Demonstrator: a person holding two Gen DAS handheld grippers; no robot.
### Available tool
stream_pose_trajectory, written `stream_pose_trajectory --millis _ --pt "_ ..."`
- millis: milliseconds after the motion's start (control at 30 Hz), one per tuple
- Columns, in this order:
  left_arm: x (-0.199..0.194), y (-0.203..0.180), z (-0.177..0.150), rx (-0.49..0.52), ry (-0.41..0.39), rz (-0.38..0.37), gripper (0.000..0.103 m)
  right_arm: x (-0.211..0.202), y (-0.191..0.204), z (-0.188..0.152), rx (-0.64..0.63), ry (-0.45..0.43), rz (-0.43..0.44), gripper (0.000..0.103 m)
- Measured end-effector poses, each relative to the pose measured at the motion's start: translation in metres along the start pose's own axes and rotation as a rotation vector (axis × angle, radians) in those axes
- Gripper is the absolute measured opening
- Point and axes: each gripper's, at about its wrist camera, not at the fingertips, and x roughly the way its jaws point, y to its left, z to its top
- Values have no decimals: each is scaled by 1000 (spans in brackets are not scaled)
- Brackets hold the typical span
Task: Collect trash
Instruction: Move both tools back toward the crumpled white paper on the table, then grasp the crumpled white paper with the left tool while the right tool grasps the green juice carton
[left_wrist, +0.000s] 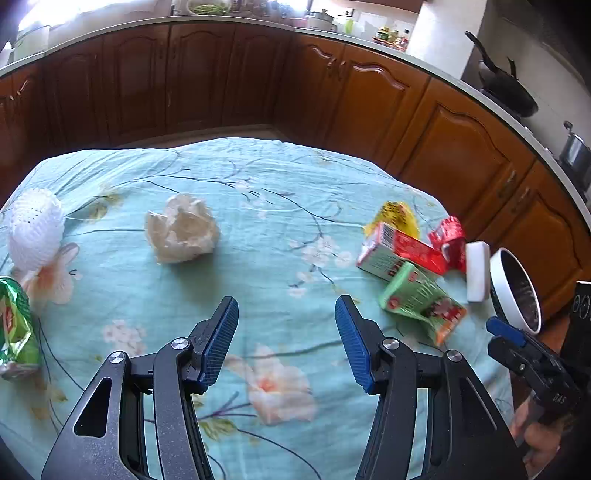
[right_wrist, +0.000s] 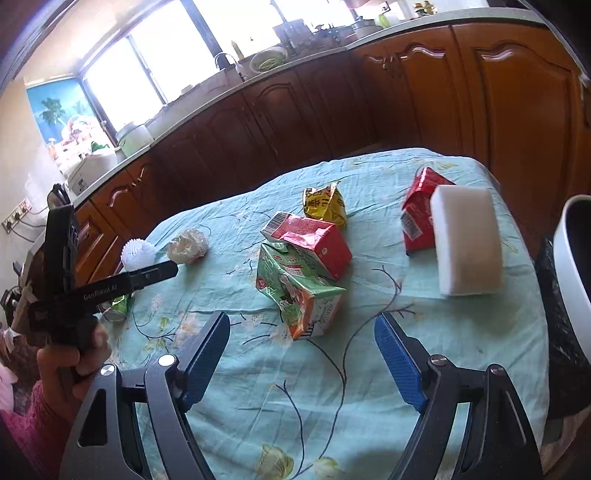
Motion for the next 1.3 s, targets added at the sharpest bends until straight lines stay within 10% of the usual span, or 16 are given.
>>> stream_pose_trajectory --millis 367,600,800,1300 --pt "48 67 44 -123 13 126 70 47 -5 12 7 100 48 80" --pt "62 58 43 -60 26 108 41 52 -8 8 35 114 52 41" --pt "50 44 32 -30 32 41 20 32 -7 -3 47 78 49 39" --pt "-8 -67 -8 113 19 -224 19 -55 -35 -19 124 -79 -30 38"
